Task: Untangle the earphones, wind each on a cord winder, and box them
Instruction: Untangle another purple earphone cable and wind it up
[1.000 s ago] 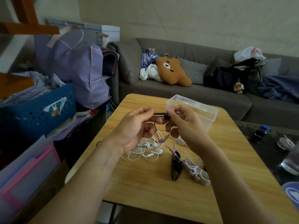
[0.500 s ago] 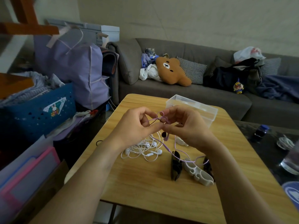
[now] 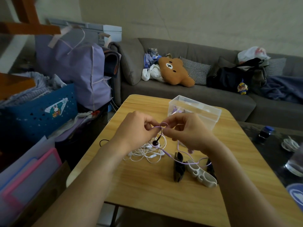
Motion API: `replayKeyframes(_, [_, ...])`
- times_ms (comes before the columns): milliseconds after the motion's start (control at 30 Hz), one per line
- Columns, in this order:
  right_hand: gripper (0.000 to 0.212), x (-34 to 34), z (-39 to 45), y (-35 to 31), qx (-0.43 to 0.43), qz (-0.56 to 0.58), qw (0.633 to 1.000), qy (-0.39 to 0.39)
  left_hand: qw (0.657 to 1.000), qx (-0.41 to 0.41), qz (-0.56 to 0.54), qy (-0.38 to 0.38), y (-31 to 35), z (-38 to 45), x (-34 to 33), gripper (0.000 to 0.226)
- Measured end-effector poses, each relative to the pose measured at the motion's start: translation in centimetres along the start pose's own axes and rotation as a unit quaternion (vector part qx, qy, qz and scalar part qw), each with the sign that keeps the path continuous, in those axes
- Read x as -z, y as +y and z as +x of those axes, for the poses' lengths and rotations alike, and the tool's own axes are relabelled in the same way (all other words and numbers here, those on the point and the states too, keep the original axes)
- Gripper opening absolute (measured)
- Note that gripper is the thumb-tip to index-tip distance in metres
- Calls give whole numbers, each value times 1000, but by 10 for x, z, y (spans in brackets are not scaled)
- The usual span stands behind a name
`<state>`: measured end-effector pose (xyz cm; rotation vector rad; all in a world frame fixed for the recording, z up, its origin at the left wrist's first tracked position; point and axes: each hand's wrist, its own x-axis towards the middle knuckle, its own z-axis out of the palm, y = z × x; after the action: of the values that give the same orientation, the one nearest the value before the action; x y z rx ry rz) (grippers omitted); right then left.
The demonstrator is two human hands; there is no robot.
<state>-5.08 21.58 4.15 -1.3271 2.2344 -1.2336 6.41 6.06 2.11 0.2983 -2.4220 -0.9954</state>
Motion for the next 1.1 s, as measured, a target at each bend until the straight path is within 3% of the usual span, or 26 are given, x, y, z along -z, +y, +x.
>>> replayKeyframes(133, [8,-1,1,-1,-2,27,999,23,998,4,-62,-15,2,0,1,17])
replayKeyframes(433, [14,1,2,1,-20,117,992,37,985,27,-169,23,8,0,0,7])
replayKeyframes(500, [30,-3,4,3,8,73,991,116,981,58,-182,35,8,2,-1,8])
replayKeyframes(567, [30,-6,4,1,64,21,981,181,974,110,-197,24,8,4,-1,11])
replayKeyframes(700, [17,-10,3,2,142,-110,972,152,945,194,-261,-42,9,3,1,15])
replayKeyframes(833, [8,-17,4,7,172,-192,953,157,937,211,-270,-63,9,3,3,38])
replayKeyframes(1000, [11,-16,3,3,175,-256,939,150,959,187,-206,-54,7,3,5,21])
replayKeyframes(1100, [11,-20,0,-2,172,-297,931,123,982,138,-113,-56,7,2,3,24])
